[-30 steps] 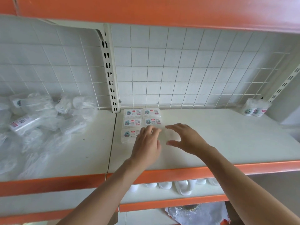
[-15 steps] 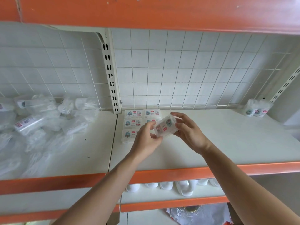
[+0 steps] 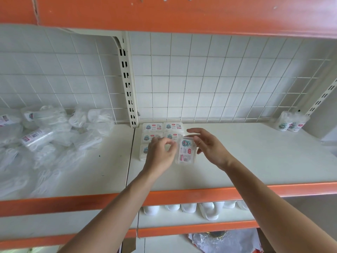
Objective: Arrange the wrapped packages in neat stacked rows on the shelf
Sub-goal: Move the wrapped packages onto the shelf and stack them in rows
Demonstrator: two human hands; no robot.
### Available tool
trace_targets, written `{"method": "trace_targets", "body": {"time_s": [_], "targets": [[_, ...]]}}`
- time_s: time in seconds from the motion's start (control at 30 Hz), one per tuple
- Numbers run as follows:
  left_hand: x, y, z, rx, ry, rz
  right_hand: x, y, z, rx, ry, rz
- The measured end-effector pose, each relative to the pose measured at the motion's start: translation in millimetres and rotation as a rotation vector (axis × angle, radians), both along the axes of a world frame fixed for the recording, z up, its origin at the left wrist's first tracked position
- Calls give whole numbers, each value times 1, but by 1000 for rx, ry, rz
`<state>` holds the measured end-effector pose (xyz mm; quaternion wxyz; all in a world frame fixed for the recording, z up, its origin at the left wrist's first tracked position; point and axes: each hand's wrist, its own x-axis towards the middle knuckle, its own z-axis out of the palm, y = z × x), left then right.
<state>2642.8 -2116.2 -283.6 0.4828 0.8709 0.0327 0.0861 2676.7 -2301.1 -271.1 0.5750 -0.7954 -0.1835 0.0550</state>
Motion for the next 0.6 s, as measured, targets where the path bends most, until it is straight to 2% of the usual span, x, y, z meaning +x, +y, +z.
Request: {"method": "trace_targets", "body": {"time_s": [0.13, 0.27, 0.4, 0.5, 0.6], "targets": [[4, -2, 11, -254, 149, -67, 1, 9, -2, 17, -30, -5], [5, -3, 15, -384, 203, -68, 3, 14, -3, -41, -46, -113], [8, -5, 14, -417, 196, 17, 3, 9, -9, -158, -91, -126], [7, -4, 13, -429, 214, 80, 2, 5, -15, -365, -287, -74], [3, -1, 13, -390, 231, 67, 3, 5, -18, -488, -392, -57]]}}
